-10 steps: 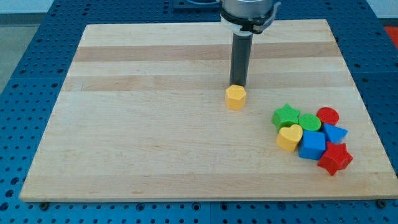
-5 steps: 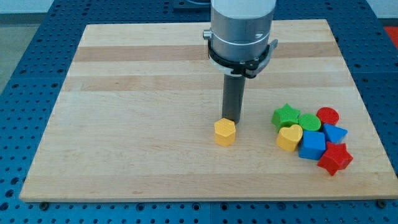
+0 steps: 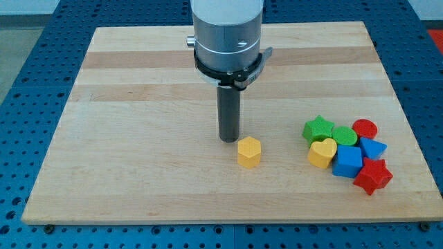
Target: Push the hexagon into the heart
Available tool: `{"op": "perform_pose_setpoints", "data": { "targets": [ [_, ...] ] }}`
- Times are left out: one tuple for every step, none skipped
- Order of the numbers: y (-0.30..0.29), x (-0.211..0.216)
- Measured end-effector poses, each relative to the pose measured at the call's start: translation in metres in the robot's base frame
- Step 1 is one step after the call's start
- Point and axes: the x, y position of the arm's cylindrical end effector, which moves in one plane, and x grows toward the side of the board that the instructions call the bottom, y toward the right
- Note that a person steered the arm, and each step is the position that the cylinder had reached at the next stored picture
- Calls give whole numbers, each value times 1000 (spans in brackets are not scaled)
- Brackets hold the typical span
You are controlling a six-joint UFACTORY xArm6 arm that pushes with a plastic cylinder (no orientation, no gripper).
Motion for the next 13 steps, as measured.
{"op": "perform_pose_setpoints", "data": {
  "targets": [
    [19, 1],
    [31, 13],
    [25, 17],
    [6, 18],
    [-16, 27],
    [-21, 37],
    [-14, 41],
    [1, 47],
    [20, 52],
    [36, 60],
    [54, 63],
    [71, 63],
    [84, 63]
  ]
}}
